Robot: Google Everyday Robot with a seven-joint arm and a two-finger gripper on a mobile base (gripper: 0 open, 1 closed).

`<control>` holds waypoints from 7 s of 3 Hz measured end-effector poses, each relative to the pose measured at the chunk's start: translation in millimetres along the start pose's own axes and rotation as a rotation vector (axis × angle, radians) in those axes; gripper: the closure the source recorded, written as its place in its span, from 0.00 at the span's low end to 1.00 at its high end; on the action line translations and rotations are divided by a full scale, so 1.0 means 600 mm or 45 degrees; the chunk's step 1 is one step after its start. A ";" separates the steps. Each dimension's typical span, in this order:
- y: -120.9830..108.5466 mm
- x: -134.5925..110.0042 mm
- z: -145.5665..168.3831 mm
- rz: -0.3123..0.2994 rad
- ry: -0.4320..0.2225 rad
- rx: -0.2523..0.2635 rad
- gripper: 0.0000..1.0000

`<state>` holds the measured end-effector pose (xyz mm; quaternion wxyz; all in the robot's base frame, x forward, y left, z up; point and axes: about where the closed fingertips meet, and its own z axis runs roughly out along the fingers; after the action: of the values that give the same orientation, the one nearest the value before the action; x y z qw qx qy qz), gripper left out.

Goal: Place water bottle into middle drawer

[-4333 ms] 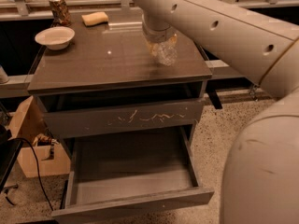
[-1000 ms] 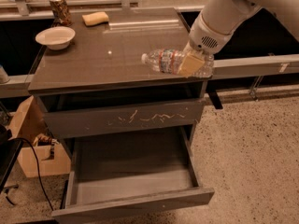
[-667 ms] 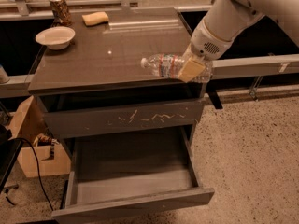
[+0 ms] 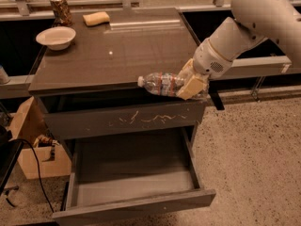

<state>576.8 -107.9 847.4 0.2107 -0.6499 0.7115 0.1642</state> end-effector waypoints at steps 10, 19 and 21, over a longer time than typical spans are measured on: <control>0.077 0.108 0.279 -0.279 -0.085 -0.108 1.00; 0.082 0.286 0.676 -0.336 -0.018 -0.216 1.00; 0.076 0.299 0.713 -0.312 -0.003 -0.248 1.00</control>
Offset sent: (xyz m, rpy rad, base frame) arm -0.0364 0.0138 0.0096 0.0312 0.0068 0.0612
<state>556.7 -39.7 386.6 0.1657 -0.7490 0.6074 0.2063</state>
